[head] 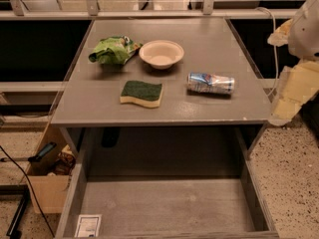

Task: Place redbull can into top drawer

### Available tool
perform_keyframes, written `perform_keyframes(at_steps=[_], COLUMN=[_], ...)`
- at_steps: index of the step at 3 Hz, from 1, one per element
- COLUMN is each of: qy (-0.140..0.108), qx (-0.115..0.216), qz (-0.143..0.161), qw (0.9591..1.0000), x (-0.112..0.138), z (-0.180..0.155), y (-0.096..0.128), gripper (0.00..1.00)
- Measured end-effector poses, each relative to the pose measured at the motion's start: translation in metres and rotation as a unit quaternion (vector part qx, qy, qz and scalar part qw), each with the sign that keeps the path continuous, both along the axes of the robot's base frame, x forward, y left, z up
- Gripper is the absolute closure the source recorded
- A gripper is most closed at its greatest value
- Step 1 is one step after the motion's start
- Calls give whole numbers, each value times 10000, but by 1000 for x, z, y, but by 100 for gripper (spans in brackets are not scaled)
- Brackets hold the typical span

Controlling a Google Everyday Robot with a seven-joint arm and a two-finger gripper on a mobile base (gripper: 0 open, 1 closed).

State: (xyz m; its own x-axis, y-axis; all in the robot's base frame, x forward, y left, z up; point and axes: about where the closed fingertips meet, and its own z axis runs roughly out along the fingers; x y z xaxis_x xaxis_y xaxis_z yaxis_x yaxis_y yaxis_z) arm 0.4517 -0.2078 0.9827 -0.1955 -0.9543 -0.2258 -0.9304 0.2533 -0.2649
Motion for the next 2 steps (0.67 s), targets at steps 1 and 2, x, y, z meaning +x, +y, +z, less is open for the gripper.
perform_keyframes(at_steps=[1, 2], qy=[-71, -139], qx=[321, 1258], qz=[223, 497], qw=[9992, 9907], x=[25, 54], z=[0, -16], y=[12, 15], gripper=[0, 0])
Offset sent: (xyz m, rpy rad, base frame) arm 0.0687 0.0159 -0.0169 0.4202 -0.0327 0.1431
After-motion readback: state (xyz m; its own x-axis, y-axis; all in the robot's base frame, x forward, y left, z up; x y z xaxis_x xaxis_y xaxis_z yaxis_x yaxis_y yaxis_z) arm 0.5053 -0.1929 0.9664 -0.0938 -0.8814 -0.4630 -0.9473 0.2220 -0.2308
